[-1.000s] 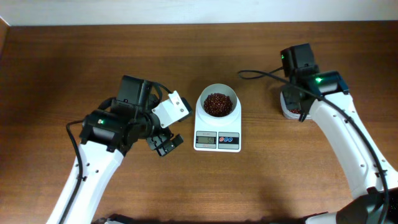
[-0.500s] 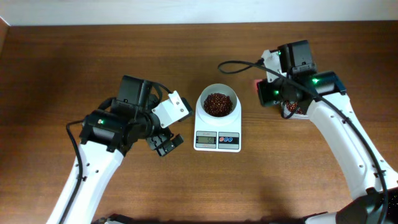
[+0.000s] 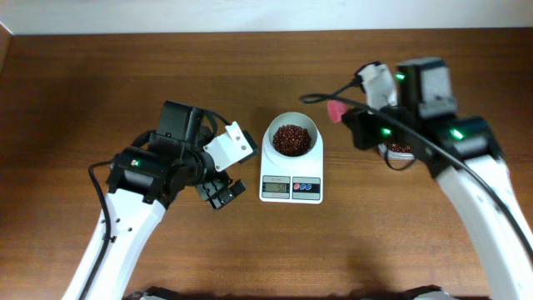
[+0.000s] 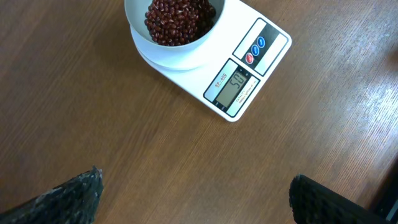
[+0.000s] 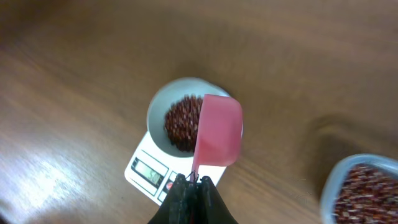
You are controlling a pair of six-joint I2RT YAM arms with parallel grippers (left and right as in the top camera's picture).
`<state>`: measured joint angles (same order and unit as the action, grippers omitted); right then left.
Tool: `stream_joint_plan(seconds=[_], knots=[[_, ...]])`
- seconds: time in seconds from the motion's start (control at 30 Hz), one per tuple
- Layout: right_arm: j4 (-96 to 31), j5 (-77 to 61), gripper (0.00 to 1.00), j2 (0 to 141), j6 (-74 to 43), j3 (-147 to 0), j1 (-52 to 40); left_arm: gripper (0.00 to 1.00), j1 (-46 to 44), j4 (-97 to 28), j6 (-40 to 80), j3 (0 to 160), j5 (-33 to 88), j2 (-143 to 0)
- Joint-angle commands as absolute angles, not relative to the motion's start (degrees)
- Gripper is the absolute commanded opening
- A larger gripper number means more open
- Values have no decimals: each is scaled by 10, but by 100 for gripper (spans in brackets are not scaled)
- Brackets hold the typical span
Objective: Scoop and weigh 50g on scale
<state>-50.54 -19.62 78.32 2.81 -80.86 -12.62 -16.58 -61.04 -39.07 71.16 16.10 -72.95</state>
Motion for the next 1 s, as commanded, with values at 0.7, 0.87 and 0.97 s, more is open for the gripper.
stream_joint_plan(seconds=[0.7, 0.87, 0.97], knots=[[-718, -156, 4, 558, -148, -816, -103, 99, -163, -610, -400, 720, 168, -724], [-778, -49, 4, 538, -233, -816, -103, 99, -163, -610, -400, 720, 168, -724], [-783, -39, 4, 533, -267, -808, -103, 99, -163, -610, -400, 720, 168, -724]])
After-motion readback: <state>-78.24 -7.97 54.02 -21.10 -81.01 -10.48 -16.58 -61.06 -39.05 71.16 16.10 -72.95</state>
